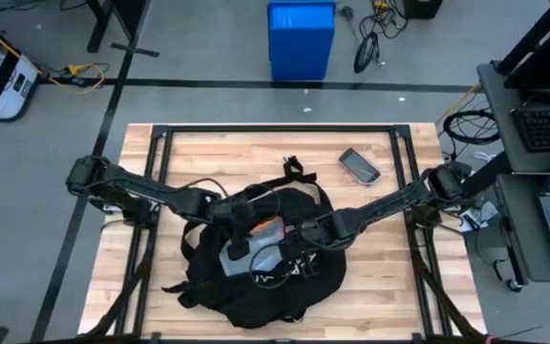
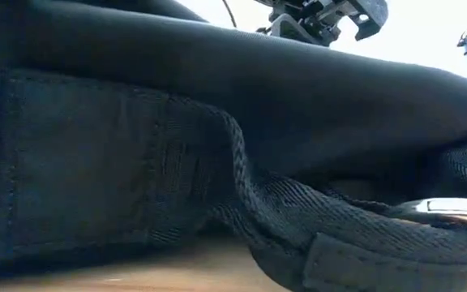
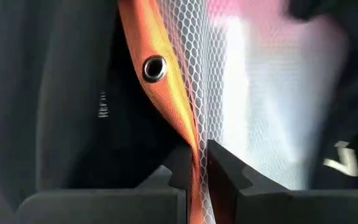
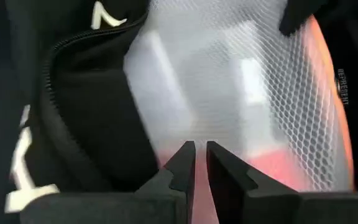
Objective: Unpack backpack
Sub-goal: Remove the orange zip bag from the black backpack
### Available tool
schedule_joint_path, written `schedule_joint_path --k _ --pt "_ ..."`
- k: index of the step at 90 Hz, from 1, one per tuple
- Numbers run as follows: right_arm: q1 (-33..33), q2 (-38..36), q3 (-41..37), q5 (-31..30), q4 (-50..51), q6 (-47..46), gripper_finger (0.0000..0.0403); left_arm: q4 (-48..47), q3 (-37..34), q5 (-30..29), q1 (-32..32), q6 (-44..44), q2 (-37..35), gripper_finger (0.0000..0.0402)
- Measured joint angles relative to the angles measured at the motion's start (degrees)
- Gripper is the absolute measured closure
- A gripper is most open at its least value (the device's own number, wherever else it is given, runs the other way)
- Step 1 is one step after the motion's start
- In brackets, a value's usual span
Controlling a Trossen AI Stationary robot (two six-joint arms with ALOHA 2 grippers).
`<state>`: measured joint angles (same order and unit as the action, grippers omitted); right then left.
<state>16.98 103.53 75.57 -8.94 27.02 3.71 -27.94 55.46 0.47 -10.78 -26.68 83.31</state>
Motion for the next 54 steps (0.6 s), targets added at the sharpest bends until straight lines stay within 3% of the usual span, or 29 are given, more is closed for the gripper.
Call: schedule_joint_path --k 20,36,54 --pt "-0.9 -0.7 0.0 -0.1 -1.0 0.0 0.0378 0.2 0.0 -2.9 -2.5 0.0 -5.7 0.0398" --pt "0.3 -5.8 2.7 -0.9 -2.9 0.8 0.0378 1.2 0.1 -5.7 -3.3 0.7 -9.1 0.04" --pt "1.0 -8.7 2.8 -6.4 -1.2 0.0 0.0378 4.2 0.1 -7.4 -3.5 4.3 -12.1 0.04"
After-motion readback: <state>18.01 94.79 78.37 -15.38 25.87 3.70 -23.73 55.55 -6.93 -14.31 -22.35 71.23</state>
